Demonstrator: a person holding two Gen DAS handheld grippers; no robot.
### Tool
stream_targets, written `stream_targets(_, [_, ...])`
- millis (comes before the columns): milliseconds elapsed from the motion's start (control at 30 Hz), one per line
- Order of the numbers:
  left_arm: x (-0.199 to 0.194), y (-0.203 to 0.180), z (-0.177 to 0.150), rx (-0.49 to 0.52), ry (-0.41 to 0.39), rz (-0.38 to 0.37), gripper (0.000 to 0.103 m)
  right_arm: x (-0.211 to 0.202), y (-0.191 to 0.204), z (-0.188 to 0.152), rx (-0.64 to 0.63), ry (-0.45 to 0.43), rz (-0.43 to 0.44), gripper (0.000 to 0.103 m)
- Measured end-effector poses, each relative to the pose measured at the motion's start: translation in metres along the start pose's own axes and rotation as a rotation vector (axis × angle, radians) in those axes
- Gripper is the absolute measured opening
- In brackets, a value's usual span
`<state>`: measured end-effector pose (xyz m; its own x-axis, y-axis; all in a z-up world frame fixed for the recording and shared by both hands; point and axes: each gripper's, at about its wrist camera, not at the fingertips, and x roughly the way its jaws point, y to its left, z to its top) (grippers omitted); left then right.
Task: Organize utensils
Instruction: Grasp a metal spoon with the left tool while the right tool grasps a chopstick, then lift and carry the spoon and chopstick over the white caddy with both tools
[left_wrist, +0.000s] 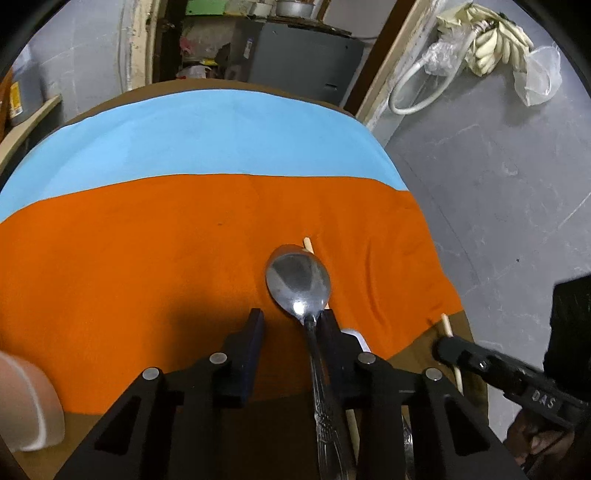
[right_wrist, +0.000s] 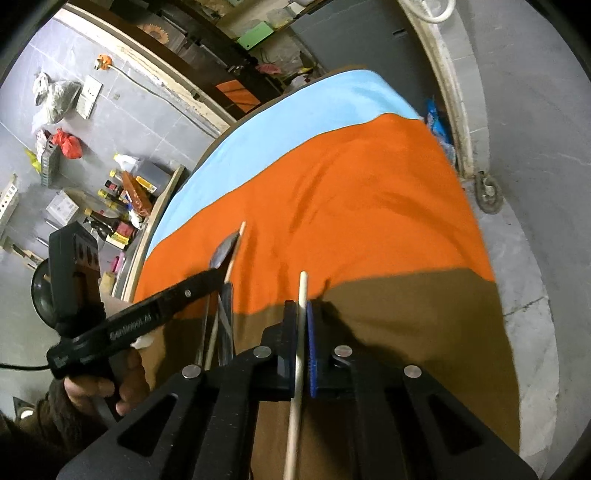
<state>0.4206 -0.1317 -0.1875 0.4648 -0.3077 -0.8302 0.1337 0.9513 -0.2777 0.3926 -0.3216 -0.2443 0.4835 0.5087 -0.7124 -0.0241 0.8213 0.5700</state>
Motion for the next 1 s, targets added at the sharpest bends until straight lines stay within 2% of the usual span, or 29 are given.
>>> stream_targets(133, [0.002, -0.002, 0.003, 0.023, 0.025, 0.012, 0.026, 0.017, 0.008, 0.008, -0.015, 0.025, -0.007, 0.004])
stream_targets(233, [0.001, -0.001, 0.006, 0.031, 0.042, 0.021, 0.017, 0.018, 0.009, 0.009, -0.019, 0.033, -0.014, 0.004])
stream_targets(300, [0.001, 0.002, 0.007, 0.015, 0.056, -0.001, 0.011, 0.018, 0.011, 0.011, -0.033, 0.050, -0.031, 0.004])
stream_targets(567, [0.001, 0.005, 0.006, -0.014, 0.064, -0.006, 0.008, 0.027, 0.028, 0.021, -0.123, 0.136, -0.130, 0.005])
stream_targets(833, [-0.022, 0.008, -0.011, -0.058, 0.016, -0.034, 0.007, 0.029, 0.042, 0.029, -0.155, 0.176, -0.209, 0.005])
stream_targets(933, [-0.038, 0.009, -0.018, -0.065, -0.030, -0.052, 0.007, 0.022, 0.040, 0.027, -0.127, 0.152, -0.189, 0.004])
stream_targets(1000, [-0.049, 0.009, -0.022, -0.055, -0.059, -0.051, 0.007, 0.010, 0.041, 0.023, -0.104, 0.105, -0.167, 0.004])
